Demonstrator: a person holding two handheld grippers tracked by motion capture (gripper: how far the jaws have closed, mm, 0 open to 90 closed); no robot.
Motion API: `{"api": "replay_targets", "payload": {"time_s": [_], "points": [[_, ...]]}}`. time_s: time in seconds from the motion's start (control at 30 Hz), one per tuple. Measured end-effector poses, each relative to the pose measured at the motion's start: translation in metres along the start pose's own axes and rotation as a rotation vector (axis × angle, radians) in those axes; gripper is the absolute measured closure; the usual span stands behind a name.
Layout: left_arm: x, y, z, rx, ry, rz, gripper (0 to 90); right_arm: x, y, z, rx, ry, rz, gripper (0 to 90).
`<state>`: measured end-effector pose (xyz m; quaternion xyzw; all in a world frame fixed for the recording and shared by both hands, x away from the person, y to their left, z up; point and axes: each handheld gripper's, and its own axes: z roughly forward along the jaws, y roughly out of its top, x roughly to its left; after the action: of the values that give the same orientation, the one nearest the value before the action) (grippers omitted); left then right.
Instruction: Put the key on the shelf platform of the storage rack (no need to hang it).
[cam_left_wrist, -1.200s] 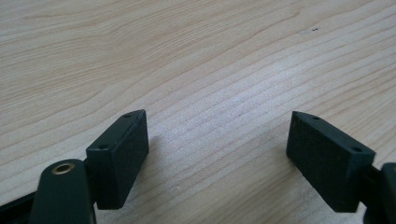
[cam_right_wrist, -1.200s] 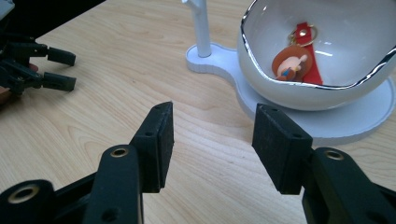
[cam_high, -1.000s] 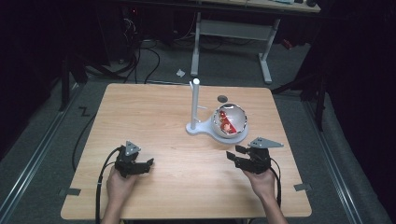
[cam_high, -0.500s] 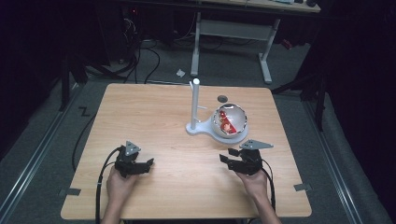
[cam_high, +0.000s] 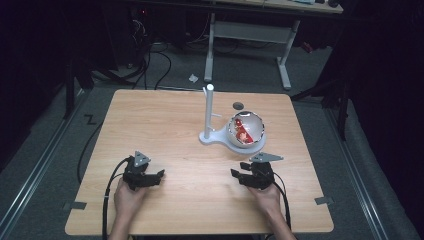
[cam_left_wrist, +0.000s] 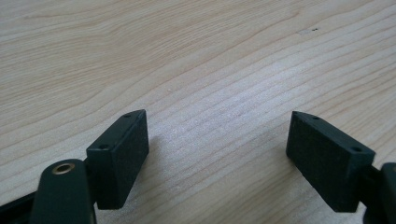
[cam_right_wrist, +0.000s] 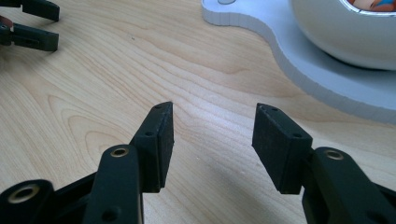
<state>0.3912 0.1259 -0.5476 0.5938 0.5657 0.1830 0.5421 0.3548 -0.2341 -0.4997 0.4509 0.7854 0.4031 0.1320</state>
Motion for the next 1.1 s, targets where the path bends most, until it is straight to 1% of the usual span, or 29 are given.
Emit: {"api": "replay_targets", "payload": {"time_s": [0.03,0.23,0.3,0.4,0.43,0.57,0.63,0.73,0.77,0.93,1.0,1.1], "points": [[0.000,0.000,0.000,0.000,0.000,0.000,21.4,0.000,-0.001,0.001,0.005,0.000,0.004,48.7],[0.000,0.000,0.000,0.001,0.000,0.000,21.4,0.001,-0.006,0.007,0.032,-0.015,-0.007,48.8],[0.000,0.000,0.000,0.000,0.001,0.000,21.4,0.000,-0.007,0.009,0.027,-0.015,-0.012,48.7],[0.000,0.000,0.000,0.000,0.001,-0.001,21.4,-0.001,-0.009,0.012,0.028,-0.024,-0.007,48.5],[0.000,0.000,0.000,0.000,0.001,0.000,21.4,-0.001,-0.010,0.013,0.026,-0.025,-0.014,48.5],[0.000,0.000,0.000,0.001,0.001,0.002,21.4,-0.001,-0.013,0.018,0.039,-0.043,-0.031,48.0],[0.000,0.000,0.000,0.000,0.001,-0.001,21.4,-0.001,-0.015,0.019,0.046,-0.048,-0.023,47.3],[0.000,0.000,0.000,0.001,0.001,0.003,21.4,-0.002,-0.017,0.021,0.057,-0.053,-0.022,46.3],[0.000,0.000,0.000,-0.001,0.001,-0.001,21.4,-0.002,-0.018,0.022,0.060,-0.060,-0.029,45.9],[0.000,0.000,0.000,-0.001,0.001,-0.001,21.4,-0.001,-0.019,0.023,0.054,-0.074,-0.041,45.0],[0.000,0.000,0.000,0.001,0.001,0.001,21.4,0.001,-0.020,0.024,0.042,-0.091,-0.063,43.3],[0.000,0.000,0.000,0.003,0.002,0.004,21.4,0.005,-0.021,0.027,0.047,-0.141,-0.122,40.8]]}}
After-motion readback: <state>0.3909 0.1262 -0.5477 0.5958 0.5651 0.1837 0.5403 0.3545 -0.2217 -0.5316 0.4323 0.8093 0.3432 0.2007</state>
